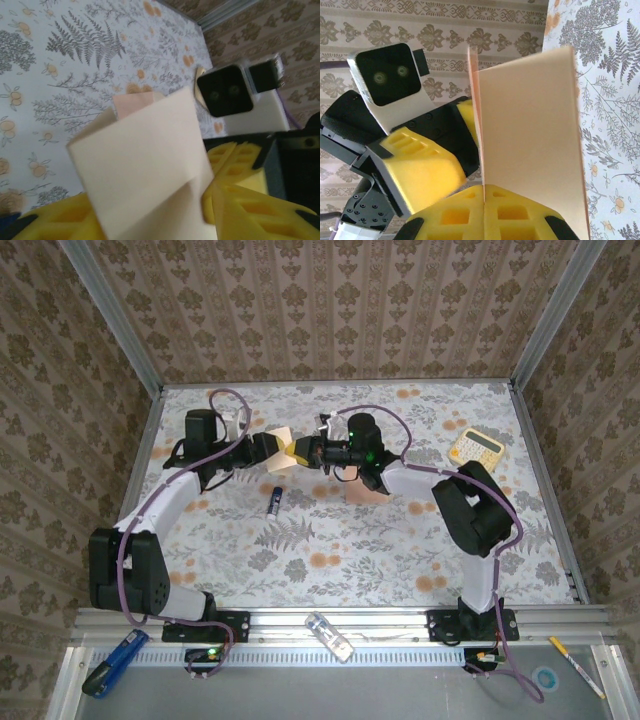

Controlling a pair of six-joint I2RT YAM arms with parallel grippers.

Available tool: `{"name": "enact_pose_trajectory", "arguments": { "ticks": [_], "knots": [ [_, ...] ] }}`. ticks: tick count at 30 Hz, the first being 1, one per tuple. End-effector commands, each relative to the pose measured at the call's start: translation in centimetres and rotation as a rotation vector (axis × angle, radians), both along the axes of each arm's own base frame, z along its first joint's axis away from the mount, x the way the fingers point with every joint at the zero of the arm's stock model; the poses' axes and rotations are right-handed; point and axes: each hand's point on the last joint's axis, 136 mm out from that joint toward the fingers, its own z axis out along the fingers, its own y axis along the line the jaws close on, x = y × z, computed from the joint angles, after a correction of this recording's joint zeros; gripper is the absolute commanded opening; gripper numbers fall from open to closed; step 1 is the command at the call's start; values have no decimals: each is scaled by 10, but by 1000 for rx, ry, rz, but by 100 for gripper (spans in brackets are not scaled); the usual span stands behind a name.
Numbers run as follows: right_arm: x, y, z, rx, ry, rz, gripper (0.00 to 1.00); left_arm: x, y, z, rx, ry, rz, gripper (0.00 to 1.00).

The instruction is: Place the letter into the envelope and seal it

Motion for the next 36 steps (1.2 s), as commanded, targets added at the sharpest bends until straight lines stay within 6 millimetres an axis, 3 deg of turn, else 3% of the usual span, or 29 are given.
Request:
{"name": "enact_pose_trajectory", "arguments": {
  "ticks": [1,9,10,12,17,20,25,27,36],
  "knots": [
    [-4,2,3,22,-19,24,0,2,-5,6,-67,-6,-18,37],
    [-3,2,-1,7,-16,18,4,0,-5,12,-83,-13,-27,8],
    [-3,1,-4,-5,-10,16,9,-1,-4,13,-84,-16,-27,5],
    [-2,-5,-8,-36,-15,-7,29,-1,-4,14,-87,-18,-30,0],
    [-7,-26,-11,-159,-109,-16,72,-3,-2,21,-98,-27,-31,0],
    [-8,-36,-12,-179,-149,1,88,-3,-3,27,-116,-45,-35,0],
    [-8,-45,-10,-165,-218,16,100,-3,-8,34,-158,-58,-44,0],
    [-7,-44,-7,-139,-226,22,100,-3,-11,38,-181,-67,-54,0],
    [-2,-31,11,52,-245,64,79,-5,-27,40,-193,-67,-102,1]
  ]
}}
